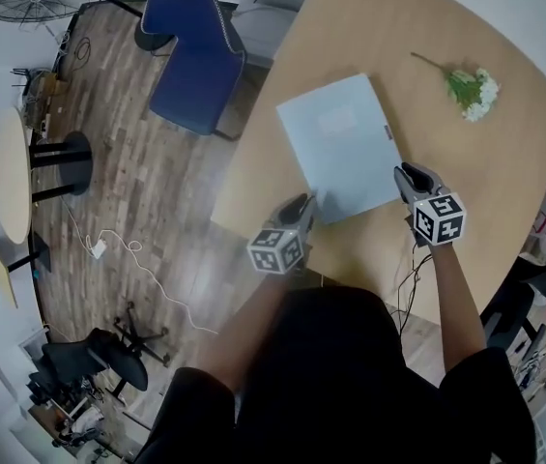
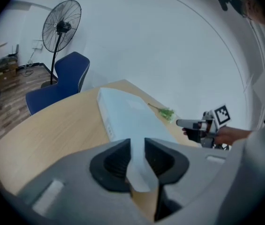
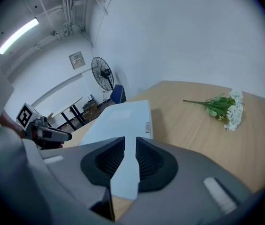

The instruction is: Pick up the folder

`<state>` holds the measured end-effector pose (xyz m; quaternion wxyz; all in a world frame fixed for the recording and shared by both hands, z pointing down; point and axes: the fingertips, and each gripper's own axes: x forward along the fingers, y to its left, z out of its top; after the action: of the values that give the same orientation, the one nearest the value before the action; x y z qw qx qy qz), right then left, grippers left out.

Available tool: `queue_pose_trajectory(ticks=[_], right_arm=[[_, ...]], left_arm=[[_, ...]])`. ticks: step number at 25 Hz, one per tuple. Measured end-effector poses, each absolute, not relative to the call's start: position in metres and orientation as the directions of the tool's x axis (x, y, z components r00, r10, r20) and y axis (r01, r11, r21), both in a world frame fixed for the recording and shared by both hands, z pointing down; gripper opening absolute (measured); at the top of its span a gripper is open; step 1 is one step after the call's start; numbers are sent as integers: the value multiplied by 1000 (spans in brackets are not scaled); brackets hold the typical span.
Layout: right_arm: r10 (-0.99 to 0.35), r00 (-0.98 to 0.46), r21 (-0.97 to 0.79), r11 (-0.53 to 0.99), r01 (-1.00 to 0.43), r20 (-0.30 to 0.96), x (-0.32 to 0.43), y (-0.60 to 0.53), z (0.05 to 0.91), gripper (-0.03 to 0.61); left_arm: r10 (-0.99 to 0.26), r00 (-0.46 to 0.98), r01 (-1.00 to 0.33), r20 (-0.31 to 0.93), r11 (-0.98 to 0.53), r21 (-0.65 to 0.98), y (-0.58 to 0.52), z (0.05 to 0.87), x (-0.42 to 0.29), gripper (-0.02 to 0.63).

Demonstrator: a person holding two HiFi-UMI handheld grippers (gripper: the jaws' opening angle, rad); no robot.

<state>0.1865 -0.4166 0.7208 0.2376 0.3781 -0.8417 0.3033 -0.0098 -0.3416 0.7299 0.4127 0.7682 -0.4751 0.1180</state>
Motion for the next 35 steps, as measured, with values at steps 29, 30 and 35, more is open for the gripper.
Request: queue_pose_trajectory(ticks=[29,30,35], right_arm=[[-87,-749,-622,499,-603,657,154,-429,820,451],[-86,-748,-620,501,-604,658,154,-428,820,449],[-111,-750,-612,506,-607,652,150,-419,810,437]], left_arm=[[-457,649,-688,608,-12,725,-364,812,18,380],[-456,645,-693,613,-11,721,-363,812,18,380],[-451,613,-728,648,-5,686,-356,806,13,374]])
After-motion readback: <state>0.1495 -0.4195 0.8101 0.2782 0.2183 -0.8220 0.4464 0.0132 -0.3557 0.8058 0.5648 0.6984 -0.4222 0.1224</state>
